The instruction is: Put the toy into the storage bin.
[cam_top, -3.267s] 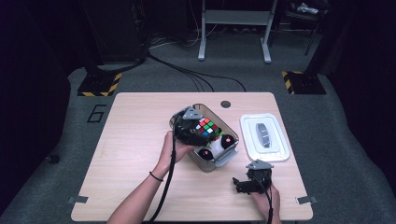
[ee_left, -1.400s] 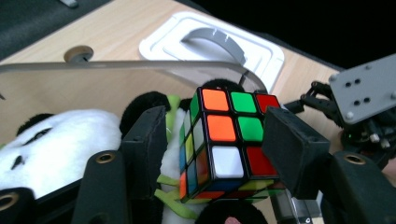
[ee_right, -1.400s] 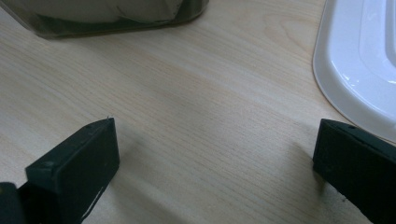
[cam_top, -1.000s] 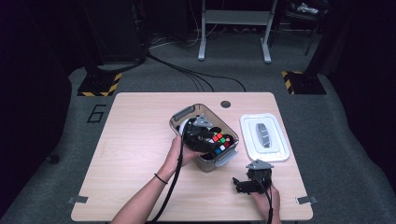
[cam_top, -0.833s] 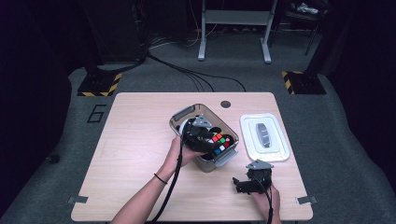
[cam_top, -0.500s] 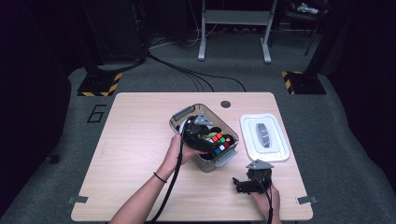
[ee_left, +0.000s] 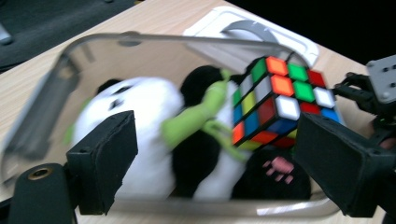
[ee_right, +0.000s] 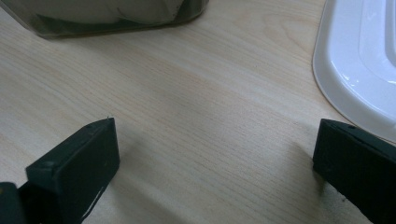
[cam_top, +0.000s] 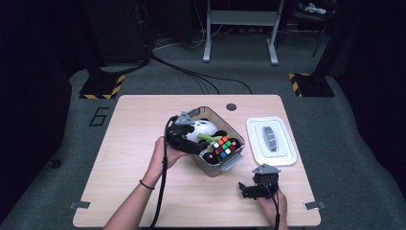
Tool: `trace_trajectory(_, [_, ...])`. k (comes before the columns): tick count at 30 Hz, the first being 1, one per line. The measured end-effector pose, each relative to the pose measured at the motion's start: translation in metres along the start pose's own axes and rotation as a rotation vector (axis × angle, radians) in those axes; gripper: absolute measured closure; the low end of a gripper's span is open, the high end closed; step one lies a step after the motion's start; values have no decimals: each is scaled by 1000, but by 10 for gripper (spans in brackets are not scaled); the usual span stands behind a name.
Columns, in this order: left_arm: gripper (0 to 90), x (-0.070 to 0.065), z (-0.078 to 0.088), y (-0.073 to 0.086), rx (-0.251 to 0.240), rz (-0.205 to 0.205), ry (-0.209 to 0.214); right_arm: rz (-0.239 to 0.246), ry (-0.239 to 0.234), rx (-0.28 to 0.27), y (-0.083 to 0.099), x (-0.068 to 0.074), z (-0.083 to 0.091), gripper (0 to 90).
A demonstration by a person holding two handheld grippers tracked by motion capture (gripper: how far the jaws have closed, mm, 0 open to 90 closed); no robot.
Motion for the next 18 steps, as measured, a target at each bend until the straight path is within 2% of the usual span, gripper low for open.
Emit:
trace_trajectory(6, [108, 25, 19, 24, 7, 42, -56, 0, 0, 0, 0, 0, 0, 0])
trace_trajectory(13, [74, 45, 34, 52, 23, 93, -116, 0, 0, -1, 0, 0, 0, 0])
trace_trajectory(14, [68, 48, 36, 57, 15, 103, -121, 0, -1, -1, 0, 0, 0, 0])
trace_trajectory(18, [39, 58, 42, 79, 33, 127, -163, 1, -2, 0, 0, 0, 0, 0])
Point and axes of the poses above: each handheld gripper's, and its own axes: z roughly backward along the jaws, y roughly out of its underside, x roughly to its left, the point moved 2 cm from there along -z, roughly forward along the jaws, and after that the axes turned 4 degrees about z, right-handed, at the moved point
